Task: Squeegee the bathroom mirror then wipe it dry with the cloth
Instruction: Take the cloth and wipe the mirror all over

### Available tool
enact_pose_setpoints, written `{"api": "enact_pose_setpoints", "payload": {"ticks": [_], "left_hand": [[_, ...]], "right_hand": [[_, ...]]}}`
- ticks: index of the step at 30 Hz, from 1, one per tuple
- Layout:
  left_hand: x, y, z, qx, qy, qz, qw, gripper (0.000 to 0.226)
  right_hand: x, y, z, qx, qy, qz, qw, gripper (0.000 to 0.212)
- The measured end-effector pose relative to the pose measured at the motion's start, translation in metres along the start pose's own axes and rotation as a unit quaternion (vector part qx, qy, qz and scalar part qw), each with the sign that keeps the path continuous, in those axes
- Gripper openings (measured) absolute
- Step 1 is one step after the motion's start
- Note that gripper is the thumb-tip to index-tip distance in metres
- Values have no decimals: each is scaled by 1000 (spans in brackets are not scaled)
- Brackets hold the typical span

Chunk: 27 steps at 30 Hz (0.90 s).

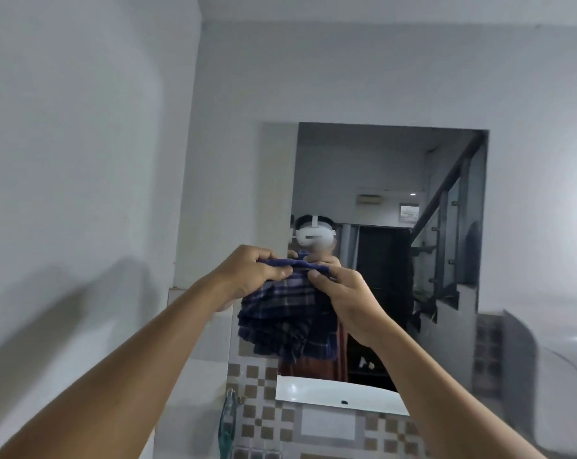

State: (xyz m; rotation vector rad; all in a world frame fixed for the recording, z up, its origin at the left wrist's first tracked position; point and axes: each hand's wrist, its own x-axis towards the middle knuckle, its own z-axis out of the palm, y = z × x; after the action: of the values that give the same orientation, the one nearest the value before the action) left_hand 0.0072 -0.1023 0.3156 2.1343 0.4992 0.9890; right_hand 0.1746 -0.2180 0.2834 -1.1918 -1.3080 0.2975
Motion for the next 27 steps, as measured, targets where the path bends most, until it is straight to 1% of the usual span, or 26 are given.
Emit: {"api": "enact_pose_setpoints", "payload": {"ticks": [1, 3, 4, 5, 8, 10, 12, 14, 17, 19, 22, 25, 26, 27], "left_hand": [[3, 7, 6, -12, -9, 10, 1000, 9], [7, 20, 18, -17, -16, 35, 999, 10], [10, 27, 23, -12, -15, 45, 999, 10], [13, 31, 28, -6, -15, 52, 999, 10], [24, 44, 39, 5, -22, 61, 998, 17], [30, 53, 44, -3, -45, 60, 997, 19], [32, 62, 48, -35, -75, 37, 996, 18], [36, 69, 51, -49, -88, 13, 995, 18], [41, 74, 60, -11, -61, 30, 998, 21], [45, 82, 66, 4, -33, 40, 999, 26], [48, 98, 69, 17, -23, 47, 998, 32], [57, 109, 63, 40, -27, 46, 998, 26], [60, 113, 61, 39, -26, 44, 998, 24], [63, 116, 59, 35, -23, 42, 998, 22]], "right_hand": [[-4, -4, -6, -13, 18, -6, 1000, 19], [-6, -5, -23, -53, 39, -16, 998, 36], [-9, -7, -30, -61, 40, -22, 997, 39], [-12, -11, -36, -57, 41, -25, 997, 36], [-23, -27, -51, -41, 58, -16, 997, 19], [-25, -31, -62, -60, 76, -24, 995, 15], [-27, -35, -73, -60, 94, -20, 994, 16], [-29, -40, -82, -27, 91, -1, 995, 15], [-32, -47, -88, -1, 104, 5, 995, 13], [-33, -48, -88, -19, 117, 4, 993, 14], [-31, -46, -87, -57, 117, 11, 991, 15], [-23, -49, -90, 3, 137, 11, 991, 21], [-20, -51, -90, -2, 156, 2, 988, 23], [-17, -53, -88, -34, 184, -16, 982, 27]]}}
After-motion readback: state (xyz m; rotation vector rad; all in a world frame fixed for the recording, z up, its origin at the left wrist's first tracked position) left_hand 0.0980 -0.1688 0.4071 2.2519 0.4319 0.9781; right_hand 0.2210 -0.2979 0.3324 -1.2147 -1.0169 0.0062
